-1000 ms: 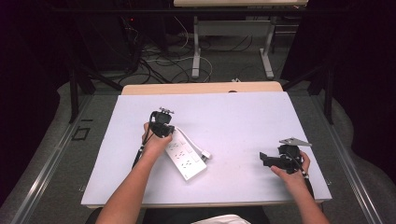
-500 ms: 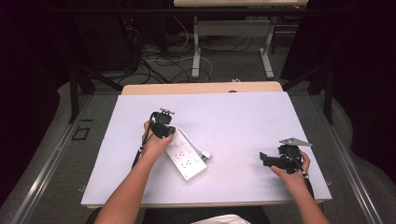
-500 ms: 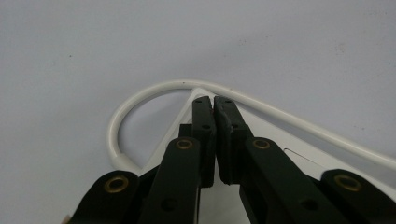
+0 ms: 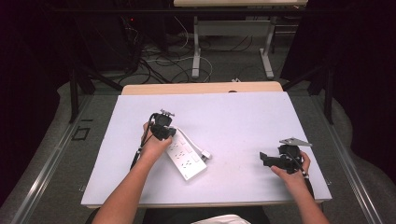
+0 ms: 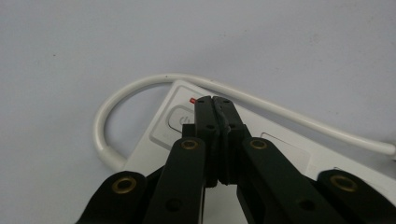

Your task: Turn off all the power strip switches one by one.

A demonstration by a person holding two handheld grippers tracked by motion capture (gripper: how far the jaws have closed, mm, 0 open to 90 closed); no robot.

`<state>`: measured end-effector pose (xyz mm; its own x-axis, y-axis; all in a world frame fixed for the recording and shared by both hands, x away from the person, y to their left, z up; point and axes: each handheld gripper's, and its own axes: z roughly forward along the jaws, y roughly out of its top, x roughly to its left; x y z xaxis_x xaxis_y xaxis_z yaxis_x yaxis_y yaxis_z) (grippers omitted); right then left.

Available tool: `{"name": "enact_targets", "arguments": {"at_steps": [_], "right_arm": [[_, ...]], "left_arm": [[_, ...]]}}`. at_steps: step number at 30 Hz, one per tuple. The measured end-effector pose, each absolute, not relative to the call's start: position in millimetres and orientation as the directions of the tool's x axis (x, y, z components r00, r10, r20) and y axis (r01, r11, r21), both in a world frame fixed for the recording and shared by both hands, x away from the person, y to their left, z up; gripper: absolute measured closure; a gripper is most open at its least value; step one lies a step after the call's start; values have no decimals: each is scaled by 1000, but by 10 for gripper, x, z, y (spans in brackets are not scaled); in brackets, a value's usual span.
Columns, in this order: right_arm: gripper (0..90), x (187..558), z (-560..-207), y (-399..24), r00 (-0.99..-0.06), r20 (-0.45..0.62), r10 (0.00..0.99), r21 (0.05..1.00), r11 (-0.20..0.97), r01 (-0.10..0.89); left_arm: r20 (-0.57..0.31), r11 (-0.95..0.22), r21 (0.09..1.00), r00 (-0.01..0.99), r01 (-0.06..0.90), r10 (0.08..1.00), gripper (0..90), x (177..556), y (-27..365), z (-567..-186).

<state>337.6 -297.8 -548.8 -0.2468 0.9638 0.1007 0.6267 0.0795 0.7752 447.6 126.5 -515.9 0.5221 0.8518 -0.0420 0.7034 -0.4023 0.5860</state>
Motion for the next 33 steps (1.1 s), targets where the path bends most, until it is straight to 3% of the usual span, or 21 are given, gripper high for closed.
{"name": "enact_targets", "arguments": {"at_steps": [33], "right_arm": [[50, 3376, -5491, -2963, -255, 104, 961, 771, 84, 632]], "left_arm": [[-80, -471, 592, 629, 654, 773, 900, 4235, 1110, -5170]]}}
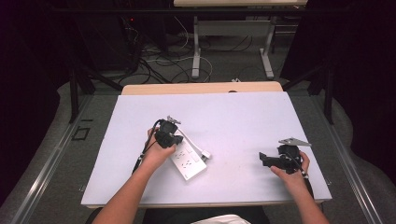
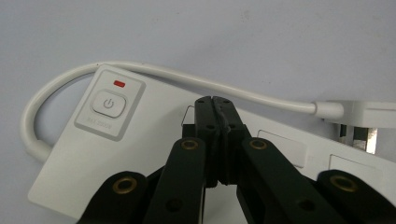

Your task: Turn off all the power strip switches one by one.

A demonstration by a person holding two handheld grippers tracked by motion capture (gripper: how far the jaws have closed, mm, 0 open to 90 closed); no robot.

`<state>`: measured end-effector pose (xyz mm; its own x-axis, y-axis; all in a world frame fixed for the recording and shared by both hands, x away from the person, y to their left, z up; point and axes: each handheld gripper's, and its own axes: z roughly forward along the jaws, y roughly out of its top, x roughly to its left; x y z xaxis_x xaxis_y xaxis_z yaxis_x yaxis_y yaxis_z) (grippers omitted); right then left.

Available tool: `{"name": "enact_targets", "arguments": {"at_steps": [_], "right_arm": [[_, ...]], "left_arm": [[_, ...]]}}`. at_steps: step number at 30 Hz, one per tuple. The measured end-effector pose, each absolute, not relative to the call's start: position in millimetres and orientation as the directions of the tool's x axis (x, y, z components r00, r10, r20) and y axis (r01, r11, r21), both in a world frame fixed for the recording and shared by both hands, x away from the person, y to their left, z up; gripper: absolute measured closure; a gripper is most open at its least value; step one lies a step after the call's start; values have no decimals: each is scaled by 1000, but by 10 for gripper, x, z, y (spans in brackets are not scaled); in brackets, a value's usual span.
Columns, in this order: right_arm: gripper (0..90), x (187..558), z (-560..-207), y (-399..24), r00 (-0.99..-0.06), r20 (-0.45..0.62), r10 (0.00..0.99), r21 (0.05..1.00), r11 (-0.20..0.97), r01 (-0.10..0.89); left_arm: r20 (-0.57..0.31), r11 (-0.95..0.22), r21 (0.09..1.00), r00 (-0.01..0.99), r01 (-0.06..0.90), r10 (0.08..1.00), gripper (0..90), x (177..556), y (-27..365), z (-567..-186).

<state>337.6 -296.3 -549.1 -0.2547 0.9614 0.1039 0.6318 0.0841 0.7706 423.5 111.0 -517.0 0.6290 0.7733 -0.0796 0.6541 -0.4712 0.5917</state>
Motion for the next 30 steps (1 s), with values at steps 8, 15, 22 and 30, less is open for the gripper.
{"name": "enact_targets", "arguments": {"at_steps": [8, 15, 22, 30], "right_arm": [[50, 3377, -5495, -2956, -252, 107, 962, 768, 81, 635], [50, 3378, -5494, -2960, -255, 106, 961, 769, 83, 634], [50, 3378, -5492, -2963, -255, 105, 961, 769, 84, 633], [50, 3378, -5490, -2965, -257, 103, 961, 771, 86, 631]], "left_arm": [[-76, -486, 590, 643, 645, 762, 900, 4224, 1052, -5173], [-73, -491, 582, 642, 649, 763, 900, 4223, 1034, -5190], [-69, -492, 582, 642, 647, 763, 900, 4218, 1026, -5194], [-66, -494, 582, 643, 646, 763, 900, 4214, 1024, -5196]]}}
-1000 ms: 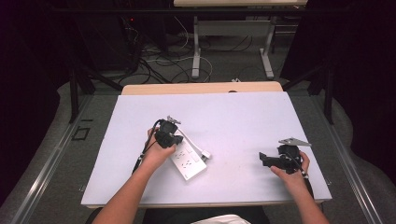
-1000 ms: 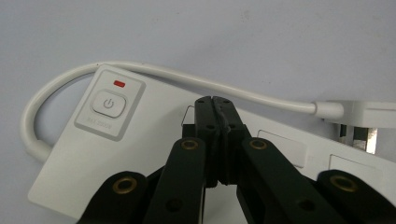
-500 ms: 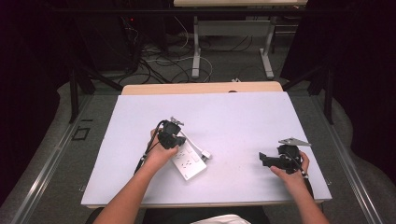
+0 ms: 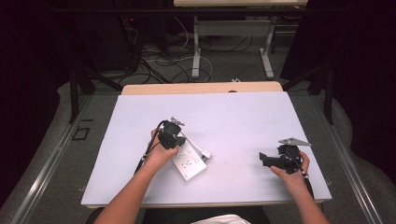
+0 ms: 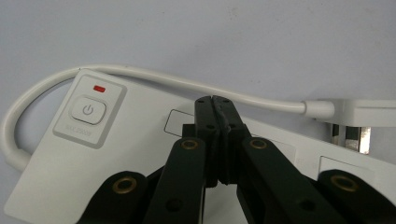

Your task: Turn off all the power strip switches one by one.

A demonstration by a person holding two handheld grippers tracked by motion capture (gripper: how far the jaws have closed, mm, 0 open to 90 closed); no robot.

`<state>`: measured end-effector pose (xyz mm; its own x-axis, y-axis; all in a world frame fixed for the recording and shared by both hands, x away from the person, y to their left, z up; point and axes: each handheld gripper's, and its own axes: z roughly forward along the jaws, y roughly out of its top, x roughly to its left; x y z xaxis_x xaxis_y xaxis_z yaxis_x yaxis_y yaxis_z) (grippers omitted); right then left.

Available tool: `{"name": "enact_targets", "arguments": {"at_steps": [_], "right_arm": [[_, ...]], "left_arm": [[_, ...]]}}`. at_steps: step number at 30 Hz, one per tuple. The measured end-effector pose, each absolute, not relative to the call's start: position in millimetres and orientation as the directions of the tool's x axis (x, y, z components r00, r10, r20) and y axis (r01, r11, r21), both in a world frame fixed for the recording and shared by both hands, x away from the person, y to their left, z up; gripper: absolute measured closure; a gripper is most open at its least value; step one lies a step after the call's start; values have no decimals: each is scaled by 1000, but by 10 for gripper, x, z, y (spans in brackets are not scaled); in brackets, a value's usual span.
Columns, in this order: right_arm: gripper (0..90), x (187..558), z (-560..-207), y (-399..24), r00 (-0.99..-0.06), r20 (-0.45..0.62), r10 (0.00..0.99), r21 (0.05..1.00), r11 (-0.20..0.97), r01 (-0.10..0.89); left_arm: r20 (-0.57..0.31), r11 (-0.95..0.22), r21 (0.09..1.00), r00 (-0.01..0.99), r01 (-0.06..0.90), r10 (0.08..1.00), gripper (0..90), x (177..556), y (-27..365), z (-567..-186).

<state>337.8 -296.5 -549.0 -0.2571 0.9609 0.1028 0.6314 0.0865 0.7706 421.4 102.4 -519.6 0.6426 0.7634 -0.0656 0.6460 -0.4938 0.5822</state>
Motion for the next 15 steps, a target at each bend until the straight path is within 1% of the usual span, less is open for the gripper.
{"name": "enact_targets", "arguments": {"at_steps": [6, 8, 13, 15], "right_arm": [[50, 3375, -5488, -2961, -256, 104, 961, 770, 85, 632], [50, 3373, -5487, -2961, -255, 106, 961, 769, 84, 634], [50, 3372, -5485, -2964, -258, 103, 961, 771, 87, 630], [50, 3374, -5486, -2967, -261, 100, 960, 772, 91, 629]], "left_arm": [[-77, -489, 584, 644, 648, 761, 900, 4222, 1030, -5207], [-111, -480, 581, 648, 657, 753, 900, 4219, 1027, -5225], [-93, -493, 575, 650, 653, 754, 900, 4197, 1001, -5222], [-99, -483, 578, 644, 658, 759, 900, 4195, 998, -5226]]}}
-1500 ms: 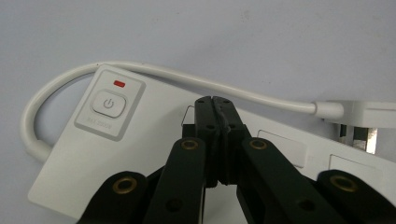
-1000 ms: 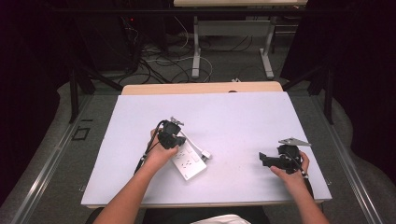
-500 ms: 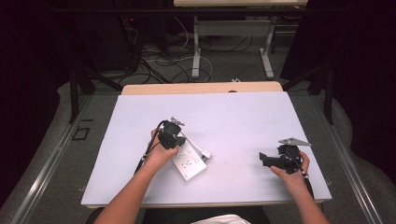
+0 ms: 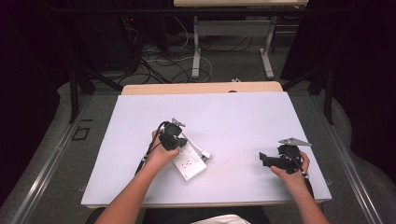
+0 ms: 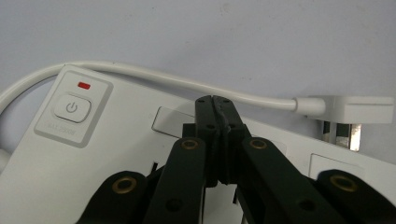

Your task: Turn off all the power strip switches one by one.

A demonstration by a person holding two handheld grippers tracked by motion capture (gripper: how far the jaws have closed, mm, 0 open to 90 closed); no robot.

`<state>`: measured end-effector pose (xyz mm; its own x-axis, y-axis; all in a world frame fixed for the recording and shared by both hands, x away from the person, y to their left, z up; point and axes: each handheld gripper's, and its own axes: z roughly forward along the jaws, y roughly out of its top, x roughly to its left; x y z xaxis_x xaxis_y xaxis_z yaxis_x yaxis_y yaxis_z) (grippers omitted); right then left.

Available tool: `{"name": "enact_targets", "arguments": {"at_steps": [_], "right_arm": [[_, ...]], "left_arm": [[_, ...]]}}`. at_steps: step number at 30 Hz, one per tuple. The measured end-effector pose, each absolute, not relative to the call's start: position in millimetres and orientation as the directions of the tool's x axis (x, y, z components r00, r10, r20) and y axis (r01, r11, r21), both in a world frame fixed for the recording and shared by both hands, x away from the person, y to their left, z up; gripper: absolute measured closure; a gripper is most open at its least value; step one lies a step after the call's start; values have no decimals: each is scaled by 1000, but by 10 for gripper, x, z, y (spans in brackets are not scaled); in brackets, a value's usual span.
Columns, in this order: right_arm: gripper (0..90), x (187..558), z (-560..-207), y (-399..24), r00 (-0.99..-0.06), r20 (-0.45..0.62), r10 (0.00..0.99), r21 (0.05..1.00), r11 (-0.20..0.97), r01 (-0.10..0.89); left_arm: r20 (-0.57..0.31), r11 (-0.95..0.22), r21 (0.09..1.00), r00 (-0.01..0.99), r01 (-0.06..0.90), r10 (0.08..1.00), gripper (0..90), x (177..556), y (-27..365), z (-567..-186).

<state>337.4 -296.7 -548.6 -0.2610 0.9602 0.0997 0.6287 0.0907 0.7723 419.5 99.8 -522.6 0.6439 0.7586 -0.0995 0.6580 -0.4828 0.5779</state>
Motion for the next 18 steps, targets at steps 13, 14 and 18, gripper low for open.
{"name": "enact_targets", "arguments": {"at_steps": [13, 14, 18], "right_arm": [[50, 3371, -5480, -2965, -258, 105, 960, 774, 85, 628], [50, 3371, -5480, -2965, -259, 104, 960, 774, 85, 628], [50, 3373, -5481, -2971, -262, 102, 960, 775, 89, 625]], "left_arm": [[-96, -481, 584, 643, 655, 760, 900, 4185, 1004, -5229], [-86, -486, 586, 646, 649, 759, 900, 4187, 1006, -5229], [-80, -486, 589, 645, 646, 760, 900, 4179, 996, -5231]]}}
